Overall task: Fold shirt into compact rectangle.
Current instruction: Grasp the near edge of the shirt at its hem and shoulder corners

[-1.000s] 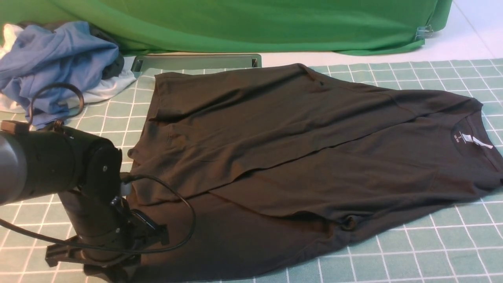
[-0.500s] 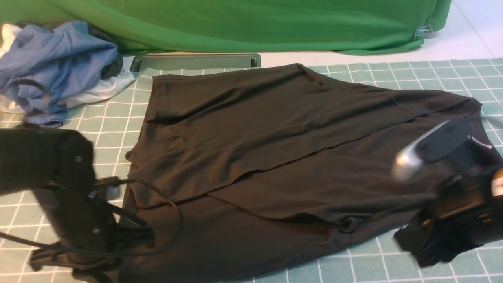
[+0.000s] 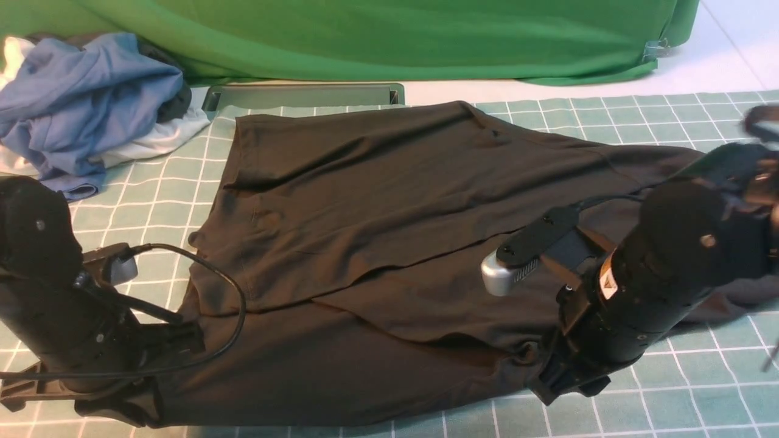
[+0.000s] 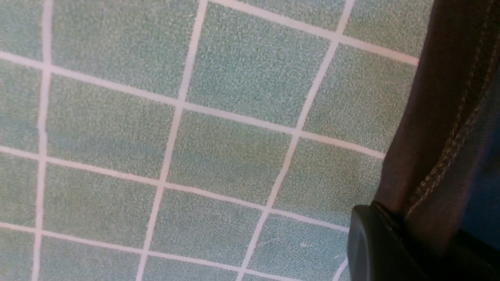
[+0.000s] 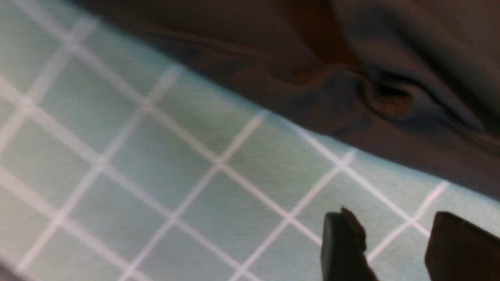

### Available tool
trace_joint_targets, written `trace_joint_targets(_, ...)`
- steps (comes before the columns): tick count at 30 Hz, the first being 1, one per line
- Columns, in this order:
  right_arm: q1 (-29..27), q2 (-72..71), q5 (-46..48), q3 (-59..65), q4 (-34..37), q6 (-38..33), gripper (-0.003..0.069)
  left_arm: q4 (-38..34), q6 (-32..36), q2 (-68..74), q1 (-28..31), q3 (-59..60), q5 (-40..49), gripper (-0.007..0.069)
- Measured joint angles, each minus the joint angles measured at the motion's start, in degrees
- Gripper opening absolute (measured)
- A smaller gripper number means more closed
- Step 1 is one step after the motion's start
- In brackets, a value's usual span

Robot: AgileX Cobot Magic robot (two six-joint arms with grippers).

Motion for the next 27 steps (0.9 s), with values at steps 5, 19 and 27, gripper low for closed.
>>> trace_joint_targets(5, 0.62, 2.36, -0.15, -0.12, -1.93, -4.54, 0.0325, -0.06, 0.00, 0.00, 0.00, 0.18, -0.11, 0.0032)
trace_joint_targets(19, 3.73, 5.82, -5.01, -0.12, -6.22, -11.57, 0.0517, 0.38, -0.01, 0.00, 0.04, 0.18, -0.29, 0.0032)
trace_joint_targets(27, 3.73, 9.39, -8.80, -0.12, -6.29, -12.13, 0.0465, 0.38, -0.01, 0.00, 0.04, 0.18, -0.32, 0.0032)
